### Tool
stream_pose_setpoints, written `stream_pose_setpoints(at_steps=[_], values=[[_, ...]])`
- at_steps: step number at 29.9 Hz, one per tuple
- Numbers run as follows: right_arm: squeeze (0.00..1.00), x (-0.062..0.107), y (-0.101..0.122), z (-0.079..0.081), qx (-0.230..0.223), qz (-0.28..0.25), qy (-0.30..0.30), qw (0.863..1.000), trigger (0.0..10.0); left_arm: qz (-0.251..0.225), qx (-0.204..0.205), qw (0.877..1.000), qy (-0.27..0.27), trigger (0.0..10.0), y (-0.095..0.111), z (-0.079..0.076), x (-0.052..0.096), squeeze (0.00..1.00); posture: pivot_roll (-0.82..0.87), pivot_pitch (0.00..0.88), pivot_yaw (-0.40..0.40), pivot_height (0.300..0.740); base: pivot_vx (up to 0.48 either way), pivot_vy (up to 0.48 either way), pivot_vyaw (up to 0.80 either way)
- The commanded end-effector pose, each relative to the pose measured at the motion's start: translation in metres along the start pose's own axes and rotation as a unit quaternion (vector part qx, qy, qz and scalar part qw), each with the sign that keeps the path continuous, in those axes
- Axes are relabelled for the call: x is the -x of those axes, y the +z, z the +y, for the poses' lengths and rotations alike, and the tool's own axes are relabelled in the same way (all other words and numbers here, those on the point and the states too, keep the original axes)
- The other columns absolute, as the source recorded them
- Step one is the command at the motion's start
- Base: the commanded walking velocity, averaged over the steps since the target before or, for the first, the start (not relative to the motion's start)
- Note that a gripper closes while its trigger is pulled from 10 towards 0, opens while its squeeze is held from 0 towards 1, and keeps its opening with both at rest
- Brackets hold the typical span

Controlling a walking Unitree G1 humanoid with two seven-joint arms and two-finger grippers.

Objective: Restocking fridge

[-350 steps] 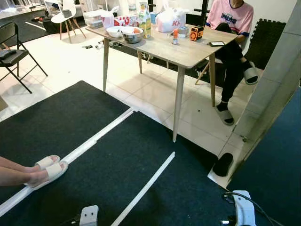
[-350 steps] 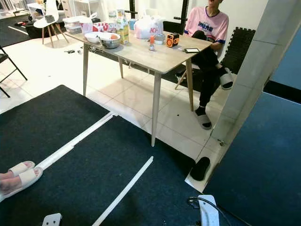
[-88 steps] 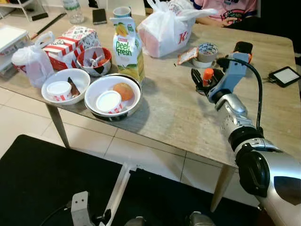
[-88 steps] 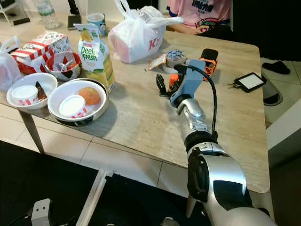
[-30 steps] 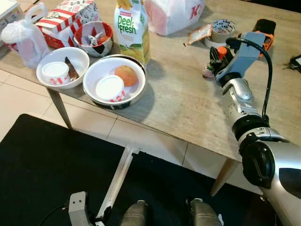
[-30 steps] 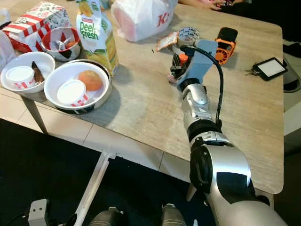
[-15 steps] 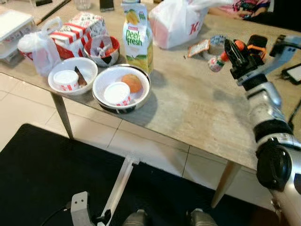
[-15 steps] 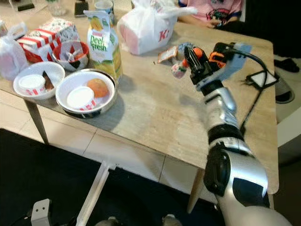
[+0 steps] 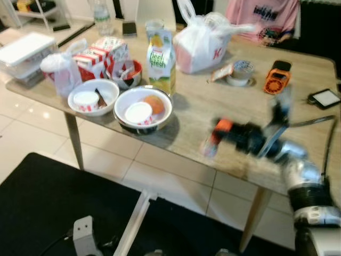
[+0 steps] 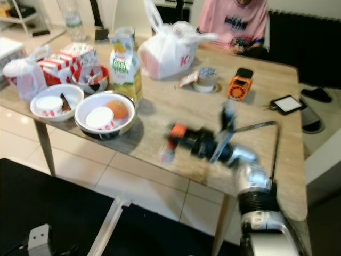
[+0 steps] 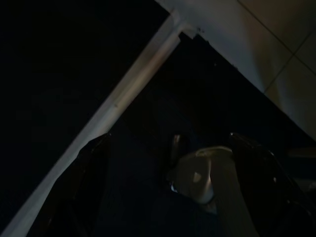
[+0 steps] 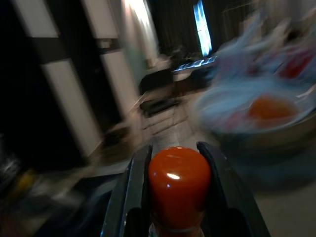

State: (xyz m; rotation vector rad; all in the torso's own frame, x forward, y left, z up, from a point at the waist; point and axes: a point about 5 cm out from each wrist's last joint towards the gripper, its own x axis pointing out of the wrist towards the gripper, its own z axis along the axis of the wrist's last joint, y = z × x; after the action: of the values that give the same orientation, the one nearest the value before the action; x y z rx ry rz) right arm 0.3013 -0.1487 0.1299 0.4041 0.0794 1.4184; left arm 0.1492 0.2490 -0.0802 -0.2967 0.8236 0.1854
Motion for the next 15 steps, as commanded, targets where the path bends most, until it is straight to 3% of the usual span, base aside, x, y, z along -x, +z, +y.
stream_pose_setpoints(at_steps=[1,2,3,4,9,10,15], values=[[0.0,-0.005,-0.007,0.009,-0.005,0.025,0.028,0.999,0.0,0.02,-0.007,1.0,0.014,10.0,-0.005,0.01,0.004,0.0,0.02,0.038,0.017,0.74,0.0,0.0,0.0],[0.0,-0.006,-0.012,0.012,-0.012,0.028,0.03,0.999,0.0,0.022,-0.008,1.0,0.014,10.0,-0.006,0.009,0.004,0.0,0.02,0.038,0.017,0.74,0.0,0.0,0.0],[0.0,-0.007,-0.016,0.015,-0.017,0.031,0.032,0.999,1.1,0.025,-0.008,1.0,0.014,10.0,-0.007,0.008,0.004,0.0,0.01,0.039,0.016,0.74,0.0,0.0,0.0],[0.0,-0.009,-0.021,0.019,-0.023,0.037,0.035,0.998,10.0,0.032,-0.009,0.999,0.013,10.0,-0.011,0.006,0.004,0.0,0.01,0.043,0.015,0.74,0.0,0.0,0.0],[0.0,-0.014,-0.029,0.027,-0.031,0.052,0.037,0.997,10.0,0.054,-0.013,0.998,0.011,10.0,-0.021,0.002,0.005,0.0,0.01,0.044,0.018,0.74,0.0,0.0,0.0],[0.0,-0.018,-0.036,0.029,-0.021,0.067,0.022,0.997,10.0,0.079,-0.021,0.997,0.012,10.0,-0.033,-0.001,0.008,0.0,0.01,0.046,0.024,0.74,0.0,0.0,0.0],[0.0,-0.026,-0.049,0.026,-0.007,0.081,-0.025,0.996,10.0,0.117,-0.038,0.992,0.019,10.0,-0.051,-0.003,0.013,0.0,0.0,0.051,0.033,0.74,0.0,0.0,0.0]])
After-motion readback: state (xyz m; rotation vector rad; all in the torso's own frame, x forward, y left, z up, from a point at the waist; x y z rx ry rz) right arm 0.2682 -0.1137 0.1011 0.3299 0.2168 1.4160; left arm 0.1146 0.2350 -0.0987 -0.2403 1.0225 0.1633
